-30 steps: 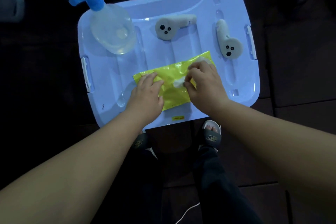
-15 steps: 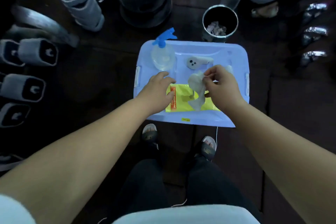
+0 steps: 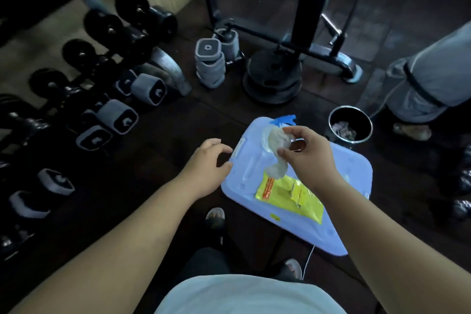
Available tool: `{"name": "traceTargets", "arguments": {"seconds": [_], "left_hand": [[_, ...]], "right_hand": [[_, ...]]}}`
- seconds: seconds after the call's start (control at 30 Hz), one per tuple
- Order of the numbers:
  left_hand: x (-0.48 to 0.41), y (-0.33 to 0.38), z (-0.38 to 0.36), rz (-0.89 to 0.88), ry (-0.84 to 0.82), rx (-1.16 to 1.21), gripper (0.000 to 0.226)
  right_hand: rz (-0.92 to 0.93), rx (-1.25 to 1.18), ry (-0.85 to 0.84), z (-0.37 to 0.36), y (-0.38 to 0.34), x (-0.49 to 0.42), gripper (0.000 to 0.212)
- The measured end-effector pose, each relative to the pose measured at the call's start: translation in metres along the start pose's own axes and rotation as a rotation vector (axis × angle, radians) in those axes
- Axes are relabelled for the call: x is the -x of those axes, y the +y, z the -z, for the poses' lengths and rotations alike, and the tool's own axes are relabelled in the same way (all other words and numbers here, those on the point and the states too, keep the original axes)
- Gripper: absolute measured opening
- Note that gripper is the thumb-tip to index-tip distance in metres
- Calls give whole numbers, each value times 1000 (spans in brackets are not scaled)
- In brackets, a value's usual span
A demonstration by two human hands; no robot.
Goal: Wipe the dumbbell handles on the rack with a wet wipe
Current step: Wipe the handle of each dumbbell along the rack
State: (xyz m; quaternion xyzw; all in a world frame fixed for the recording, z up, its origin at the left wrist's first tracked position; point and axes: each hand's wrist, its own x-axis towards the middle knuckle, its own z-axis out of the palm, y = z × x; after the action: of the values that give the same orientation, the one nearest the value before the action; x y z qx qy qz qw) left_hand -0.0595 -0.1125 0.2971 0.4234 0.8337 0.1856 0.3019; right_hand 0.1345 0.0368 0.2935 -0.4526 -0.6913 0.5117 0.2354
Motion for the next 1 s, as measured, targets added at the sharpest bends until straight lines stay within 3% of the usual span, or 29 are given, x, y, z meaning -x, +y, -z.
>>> {"name": "traceTargets", "arguments": {"seconds": [0.2, 0.7, 1.0], "left_hand": [[-5, -8, 63, -10, 125, 45, 34], [-130, -150, 253, -96, 185, 34, 31], [-228, -185, 326, -120, 199, 57, 31]], "right_hand": [[239, 106, -5, -31, -42, -27, 24], [204, 204, -10, -214, -153, -166, 28], [245, 207, -5, -283, -200, -258, 28]]}}
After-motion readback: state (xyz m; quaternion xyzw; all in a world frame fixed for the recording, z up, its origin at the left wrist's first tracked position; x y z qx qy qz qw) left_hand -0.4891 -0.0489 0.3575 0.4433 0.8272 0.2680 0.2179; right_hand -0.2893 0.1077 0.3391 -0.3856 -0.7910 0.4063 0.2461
